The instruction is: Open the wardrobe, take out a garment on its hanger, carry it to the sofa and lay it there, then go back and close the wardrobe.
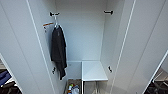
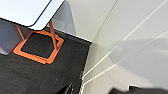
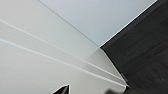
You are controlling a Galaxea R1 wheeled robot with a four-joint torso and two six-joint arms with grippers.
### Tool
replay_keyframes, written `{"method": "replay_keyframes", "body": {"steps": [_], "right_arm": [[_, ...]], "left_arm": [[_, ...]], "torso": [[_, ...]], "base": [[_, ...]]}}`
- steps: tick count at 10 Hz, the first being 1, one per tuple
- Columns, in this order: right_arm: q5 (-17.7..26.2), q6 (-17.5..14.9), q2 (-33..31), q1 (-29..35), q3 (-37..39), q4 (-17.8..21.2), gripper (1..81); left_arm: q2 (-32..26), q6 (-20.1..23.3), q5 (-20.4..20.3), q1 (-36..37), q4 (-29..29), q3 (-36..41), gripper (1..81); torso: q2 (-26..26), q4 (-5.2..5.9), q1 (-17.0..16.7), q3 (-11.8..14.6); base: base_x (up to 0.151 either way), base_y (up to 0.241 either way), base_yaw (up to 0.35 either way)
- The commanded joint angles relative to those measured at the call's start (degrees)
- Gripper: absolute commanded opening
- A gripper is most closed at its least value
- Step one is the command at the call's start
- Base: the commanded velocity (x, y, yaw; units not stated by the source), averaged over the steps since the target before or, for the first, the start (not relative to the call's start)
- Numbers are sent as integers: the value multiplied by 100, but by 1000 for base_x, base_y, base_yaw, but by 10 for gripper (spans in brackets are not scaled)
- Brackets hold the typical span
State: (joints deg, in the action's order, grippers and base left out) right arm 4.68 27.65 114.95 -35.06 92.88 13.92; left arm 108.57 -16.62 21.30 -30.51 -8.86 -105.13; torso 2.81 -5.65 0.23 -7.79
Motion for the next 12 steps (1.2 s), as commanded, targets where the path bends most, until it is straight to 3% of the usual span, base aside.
{"method": "replay_keyframes", "body": {"steps": [1,3,6,9,11,12], "right_arm": [[727,188,-143,882,-2243,67,811],[639,153,-372,759,-3485,-3,811],[482,144,-137,460,-4024,-152,811],[481,136,381,101,-3571,-424,811],[481,136,689,-716,-2526,-749,811],[472,136,901,-1111,-1959,-847,811]], "left_arm": [[-72,-44,489,797,-371,1263,811],[59,-35,446,692,-362,1914,811],[603,-17,428,525,-327,2392,811],[1140,18,288,139,-265,2061,811],[1492,174,17,-835,-274,1251,811],[1721,580,-240,-1511,-230,986,811]], "torso": [[0,0,-2,0],[-2,0,2,0],[-5,0,6,-2],[-7,2,6,-2],[-9,2,9,-2],[-9,2,9,-2]], "base": [[0,0,0],[0,0,0],[0,0,0],[0,0,0],[0,0,0],[0,0,0]]}}
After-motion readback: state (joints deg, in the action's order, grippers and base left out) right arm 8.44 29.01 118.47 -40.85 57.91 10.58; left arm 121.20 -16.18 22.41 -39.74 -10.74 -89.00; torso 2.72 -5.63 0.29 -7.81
